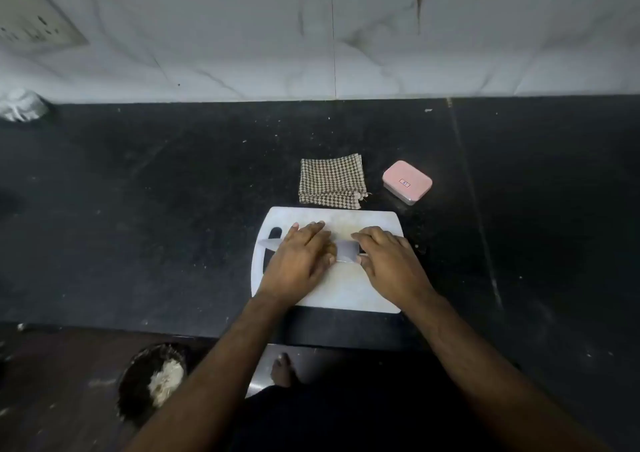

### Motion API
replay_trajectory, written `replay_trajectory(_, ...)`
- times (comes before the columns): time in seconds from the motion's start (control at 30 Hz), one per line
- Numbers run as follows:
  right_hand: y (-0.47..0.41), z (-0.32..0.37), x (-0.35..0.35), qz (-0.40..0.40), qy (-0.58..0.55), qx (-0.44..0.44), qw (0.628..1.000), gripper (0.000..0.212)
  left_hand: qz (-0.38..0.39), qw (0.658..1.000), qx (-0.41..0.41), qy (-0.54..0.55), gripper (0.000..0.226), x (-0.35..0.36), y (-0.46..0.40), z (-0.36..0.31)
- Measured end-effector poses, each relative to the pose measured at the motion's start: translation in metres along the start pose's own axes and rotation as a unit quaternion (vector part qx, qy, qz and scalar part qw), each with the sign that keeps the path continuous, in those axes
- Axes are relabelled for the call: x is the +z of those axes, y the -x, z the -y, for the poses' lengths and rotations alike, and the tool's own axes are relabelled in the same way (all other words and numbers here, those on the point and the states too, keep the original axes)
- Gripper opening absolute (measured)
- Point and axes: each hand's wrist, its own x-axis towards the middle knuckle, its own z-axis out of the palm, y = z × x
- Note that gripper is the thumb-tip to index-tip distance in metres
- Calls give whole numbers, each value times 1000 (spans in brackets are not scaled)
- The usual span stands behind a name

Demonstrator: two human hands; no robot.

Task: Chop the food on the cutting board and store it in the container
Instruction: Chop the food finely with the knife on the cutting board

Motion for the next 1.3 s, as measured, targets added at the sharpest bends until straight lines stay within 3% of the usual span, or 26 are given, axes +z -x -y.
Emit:
replay_trajectory(0.23, -5, 2, 7, 21, 37, 68, 997, 45, -21, 999, 31, 7, 23, 8, -1, 14)
replay_trajectory(0.43, 1, 5, 5, 12, 78, 143, 987, 40, -60, 995, 72, 35, 16, 12, -10, 25)
replay_trajectory(0.53, 2, 8, 5, 7, 58, 167, 984, 43, -47, 995, 84, 38, 20, 15, -12, 30)
replay_trajectory(0.73, 6, 22, -6, -20, 65, 196, 978, 33, -6, 994, 85, 74, 51, 16, -12, 41)
replay_trajectory(0.97, 26, 40, -14, -55, 84, 191, 976, 20, -34, 986, 33, 157, 61, 10, -1, 43)
replay_trajectory(1.13, 26, 58, -16, -49, -76, 263, 960, 31, -15, 989, 45, 139, 55, 7, -5, 43)
replay_trajectory(1.3, 22, 59, -12, -2, -73, 265, 961, 29, -19, 992, 12, 123, 41, 13, -3, 37)
